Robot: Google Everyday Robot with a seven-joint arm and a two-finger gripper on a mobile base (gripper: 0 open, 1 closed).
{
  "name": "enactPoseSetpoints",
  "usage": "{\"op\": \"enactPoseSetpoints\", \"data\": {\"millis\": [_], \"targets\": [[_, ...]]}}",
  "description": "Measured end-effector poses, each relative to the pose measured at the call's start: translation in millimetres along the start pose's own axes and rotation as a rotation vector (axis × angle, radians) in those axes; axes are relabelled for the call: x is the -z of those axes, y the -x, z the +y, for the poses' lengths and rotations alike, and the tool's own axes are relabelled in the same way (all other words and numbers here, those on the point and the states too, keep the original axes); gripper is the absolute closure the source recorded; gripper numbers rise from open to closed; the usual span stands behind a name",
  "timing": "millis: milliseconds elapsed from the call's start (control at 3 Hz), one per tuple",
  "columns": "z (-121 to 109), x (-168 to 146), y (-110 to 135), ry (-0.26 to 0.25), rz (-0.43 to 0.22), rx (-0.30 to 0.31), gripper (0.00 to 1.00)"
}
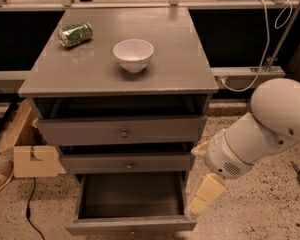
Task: Close bottom drawer
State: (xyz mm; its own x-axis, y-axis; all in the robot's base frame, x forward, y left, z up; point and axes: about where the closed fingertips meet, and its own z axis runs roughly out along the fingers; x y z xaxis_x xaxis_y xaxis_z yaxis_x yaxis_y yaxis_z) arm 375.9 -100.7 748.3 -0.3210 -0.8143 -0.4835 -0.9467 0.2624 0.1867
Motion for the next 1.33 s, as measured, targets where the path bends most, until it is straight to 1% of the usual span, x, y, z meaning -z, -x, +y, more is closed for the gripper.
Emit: {"op": "enactPoseSetpoints", "data": {"millis": [333, 667, 1000, 1333], "targets": [[-15, -51, -20, 0.043, -0.006, 0.015, 0.00], [-38, -139, -50, 0.109, 0.007, 0.038, 0.00], [-45, -192, -68, 0.157, 0.029, 0.049, 0.00], [-45, -251, -84, 0.203, 0.080, 0.051, 0.00]]}}
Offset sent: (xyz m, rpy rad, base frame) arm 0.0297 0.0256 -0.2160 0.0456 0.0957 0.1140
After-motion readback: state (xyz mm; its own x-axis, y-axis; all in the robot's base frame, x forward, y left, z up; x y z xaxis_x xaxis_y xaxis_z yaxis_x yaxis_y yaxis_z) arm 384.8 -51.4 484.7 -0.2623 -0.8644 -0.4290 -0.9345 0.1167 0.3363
